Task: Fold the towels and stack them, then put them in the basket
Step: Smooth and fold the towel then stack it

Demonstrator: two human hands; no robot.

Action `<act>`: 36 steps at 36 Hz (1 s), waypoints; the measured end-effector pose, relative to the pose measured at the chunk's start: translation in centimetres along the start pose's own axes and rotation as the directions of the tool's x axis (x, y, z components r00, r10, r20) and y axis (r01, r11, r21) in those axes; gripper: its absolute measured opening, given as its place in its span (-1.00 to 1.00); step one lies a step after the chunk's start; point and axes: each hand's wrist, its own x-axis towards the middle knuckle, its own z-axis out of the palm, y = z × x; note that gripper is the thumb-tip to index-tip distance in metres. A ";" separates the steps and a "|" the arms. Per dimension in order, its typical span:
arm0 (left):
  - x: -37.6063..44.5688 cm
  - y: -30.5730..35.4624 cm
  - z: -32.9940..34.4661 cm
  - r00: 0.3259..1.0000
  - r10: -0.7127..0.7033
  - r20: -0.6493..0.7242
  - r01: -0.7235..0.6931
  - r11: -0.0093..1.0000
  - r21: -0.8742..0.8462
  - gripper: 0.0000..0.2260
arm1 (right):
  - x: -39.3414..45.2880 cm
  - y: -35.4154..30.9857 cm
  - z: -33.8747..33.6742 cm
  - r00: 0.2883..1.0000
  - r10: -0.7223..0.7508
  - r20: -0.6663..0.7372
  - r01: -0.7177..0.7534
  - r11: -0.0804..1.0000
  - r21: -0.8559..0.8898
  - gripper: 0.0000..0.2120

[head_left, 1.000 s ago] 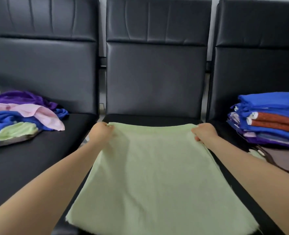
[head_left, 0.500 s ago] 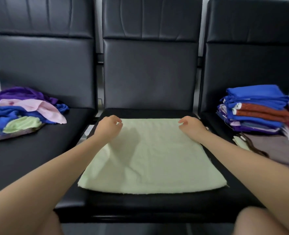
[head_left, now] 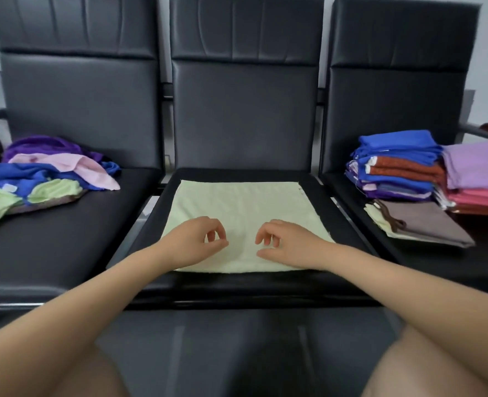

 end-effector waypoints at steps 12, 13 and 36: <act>-2.2 -0.8 2.1 0.988 0.141 0.063 -0.148 0.982 0.114 -0.45 | -1.1 -0.1 1.2 0.992 -0.128 -0.025 0.125 0.989 -0.076 -0.96; -2.1 -0.9 2.3 0.987 0.151 0.049 -0.157 0.977 0.147 -0.41 | -0.9 -0.1 1.2 0.993 -0.113 -0.042 0.111 0.992 -0.055 -0.95; 2.0 -3.9 -0.5 0.998 -0.005 -0.061 0.023 0.957 0.288 -0.40 | 0.2 5.6 -4.5 0.982 0.090 -0.168 -0.093 0.996 -0.009 -0.65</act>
